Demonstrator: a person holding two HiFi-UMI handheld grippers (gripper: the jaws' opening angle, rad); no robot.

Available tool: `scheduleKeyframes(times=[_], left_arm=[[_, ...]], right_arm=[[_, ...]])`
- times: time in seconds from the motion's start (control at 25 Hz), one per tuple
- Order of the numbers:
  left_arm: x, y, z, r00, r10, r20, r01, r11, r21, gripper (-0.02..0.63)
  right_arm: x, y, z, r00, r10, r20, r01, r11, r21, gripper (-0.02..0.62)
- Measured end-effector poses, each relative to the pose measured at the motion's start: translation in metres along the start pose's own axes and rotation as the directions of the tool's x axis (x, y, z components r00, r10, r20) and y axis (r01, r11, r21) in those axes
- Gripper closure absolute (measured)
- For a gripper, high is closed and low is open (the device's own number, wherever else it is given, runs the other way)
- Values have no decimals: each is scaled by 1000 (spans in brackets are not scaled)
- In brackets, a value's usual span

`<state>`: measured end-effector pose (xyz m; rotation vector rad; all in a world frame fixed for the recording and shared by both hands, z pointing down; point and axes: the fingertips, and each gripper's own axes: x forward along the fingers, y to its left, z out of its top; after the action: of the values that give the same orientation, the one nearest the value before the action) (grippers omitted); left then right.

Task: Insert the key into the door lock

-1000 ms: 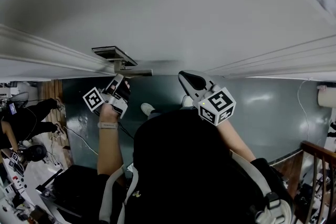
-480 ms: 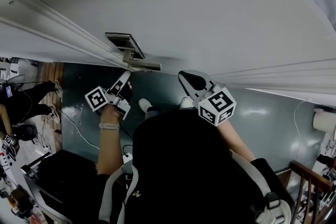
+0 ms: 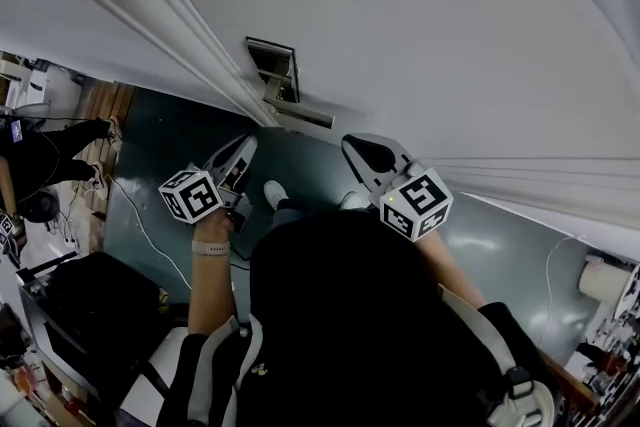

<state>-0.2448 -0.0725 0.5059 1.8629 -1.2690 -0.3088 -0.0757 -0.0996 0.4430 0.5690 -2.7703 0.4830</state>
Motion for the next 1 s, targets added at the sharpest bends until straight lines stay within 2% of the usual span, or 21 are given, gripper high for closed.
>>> scheduleKeyframes(times=[0.16, 0.28, 0.44, 0.56, 1.0], left_arm=[[-14, -12, 6, 999, 32, 34, -36, 995, 98, 597], [-21, -21, 10, 996, 68, 57, -78, 979, 190, 597], [-30, -35, 18, 989, 126, 82, -146, 933, 328, 595], [-36, -46, 28, 984, 141, 111, -174, 896, 408, 595], [-51, -82, 50, 974, 98, 202, -196, 810, 553, 595]], right_arm=[[9, 12, 5, 999, 47, -4, -47, 999, -26, 580], [14, 20, 10, 997, 74, -4, -74, 996, -40, 580], [18, 30, 19, 995, 101, 1, -100, 993, -66, 580], [19, 35, 28, 994, 112, 10, -111, 990, -84, 580], [15, 52, 56, 992, 113, 54, -102, 981, -166, 579]])
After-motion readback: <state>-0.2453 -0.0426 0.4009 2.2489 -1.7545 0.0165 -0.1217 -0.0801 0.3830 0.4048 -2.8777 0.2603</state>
